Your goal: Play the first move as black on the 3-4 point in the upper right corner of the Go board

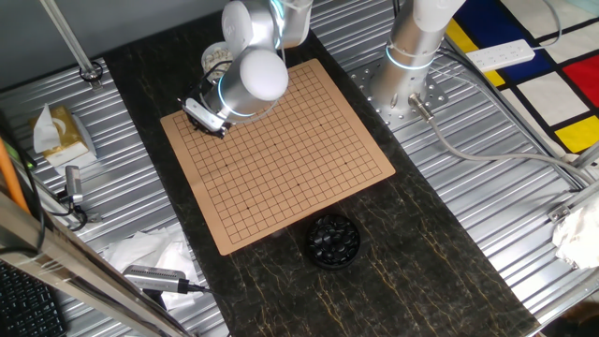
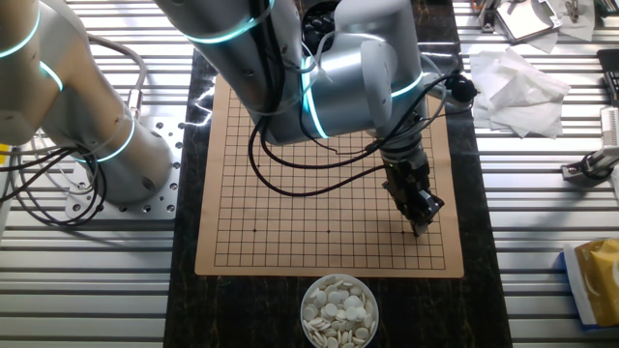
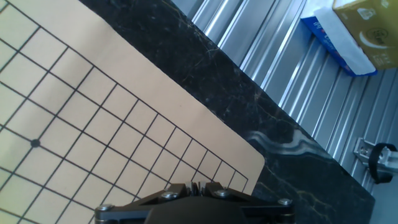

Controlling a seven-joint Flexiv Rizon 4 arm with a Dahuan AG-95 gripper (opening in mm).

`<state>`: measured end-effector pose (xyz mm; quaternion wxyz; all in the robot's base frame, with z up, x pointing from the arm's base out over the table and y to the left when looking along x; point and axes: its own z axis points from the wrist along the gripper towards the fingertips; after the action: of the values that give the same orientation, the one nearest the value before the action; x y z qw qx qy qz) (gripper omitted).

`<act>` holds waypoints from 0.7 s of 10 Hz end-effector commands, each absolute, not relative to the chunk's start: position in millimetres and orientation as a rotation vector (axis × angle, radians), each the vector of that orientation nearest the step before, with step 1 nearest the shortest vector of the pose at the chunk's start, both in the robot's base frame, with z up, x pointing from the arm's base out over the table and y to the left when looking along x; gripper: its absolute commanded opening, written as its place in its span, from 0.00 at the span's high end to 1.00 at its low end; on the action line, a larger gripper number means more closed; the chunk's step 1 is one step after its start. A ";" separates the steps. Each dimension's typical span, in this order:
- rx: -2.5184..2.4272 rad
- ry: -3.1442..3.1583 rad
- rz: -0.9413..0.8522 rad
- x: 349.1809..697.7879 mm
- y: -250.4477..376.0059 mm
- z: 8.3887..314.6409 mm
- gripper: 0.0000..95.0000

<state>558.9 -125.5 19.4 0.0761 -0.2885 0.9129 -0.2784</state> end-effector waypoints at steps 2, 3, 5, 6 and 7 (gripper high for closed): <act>-0.863 2.736 -0.832 559.4 -125.0 19.1 1.00; -0.863 2.736 -0.833 559.4 -125.0 19.2 1.00; -0.863 2.737 -0.834 559.3 -125.0 19.2 1.00; -0.855 2.738 -0.833 559.5 -125.1 19.0 1.00; -0.856 2.738 -0.832 559.6 -125.1 18.9 1.00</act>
<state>559.6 -124.9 19.0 0.0773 -0.2860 0.9137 -0.2782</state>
